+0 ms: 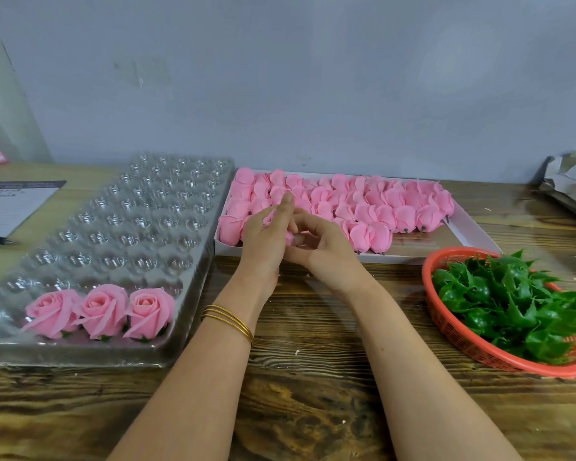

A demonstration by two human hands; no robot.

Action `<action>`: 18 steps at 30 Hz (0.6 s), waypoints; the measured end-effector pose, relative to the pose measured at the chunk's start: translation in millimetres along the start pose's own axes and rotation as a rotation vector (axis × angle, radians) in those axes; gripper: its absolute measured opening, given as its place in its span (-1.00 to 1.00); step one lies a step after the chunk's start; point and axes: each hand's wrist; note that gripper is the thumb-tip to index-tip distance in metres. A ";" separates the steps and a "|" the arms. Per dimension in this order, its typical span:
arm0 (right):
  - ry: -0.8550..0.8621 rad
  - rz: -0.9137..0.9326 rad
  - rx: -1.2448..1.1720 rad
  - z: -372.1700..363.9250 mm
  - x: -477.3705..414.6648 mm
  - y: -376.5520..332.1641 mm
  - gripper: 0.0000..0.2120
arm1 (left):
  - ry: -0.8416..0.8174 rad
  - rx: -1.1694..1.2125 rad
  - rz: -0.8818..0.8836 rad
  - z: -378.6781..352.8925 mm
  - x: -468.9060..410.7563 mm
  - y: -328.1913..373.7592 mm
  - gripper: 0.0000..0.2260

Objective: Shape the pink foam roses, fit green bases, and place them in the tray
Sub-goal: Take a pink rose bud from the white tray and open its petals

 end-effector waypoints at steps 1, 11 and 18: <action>0.009 0.003 0.004 0.2 0.1 0.0 -0.72 | 0.007 0.010 0.009 0.0 0.0 -0.1 -0.54; 0.040 0.017 0.012 0.5 -1.4 3.5 -0.73 | -0.004 0.005 0.024 1.0 -0.5 -0.1 -0.60; -0.005 -0.004 -0.088 1.3 -0.4 2.9 -0.88 | -0.002 0.012 0.029 1.6 1.5 2.8 -0.74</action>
Point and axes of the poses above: each hand's wrist, its own x-axis away from the middle knuckle, its own z-axis out of the back of the hand, y = z × x, and after that the axes turned 5 degrees about z, right-handed
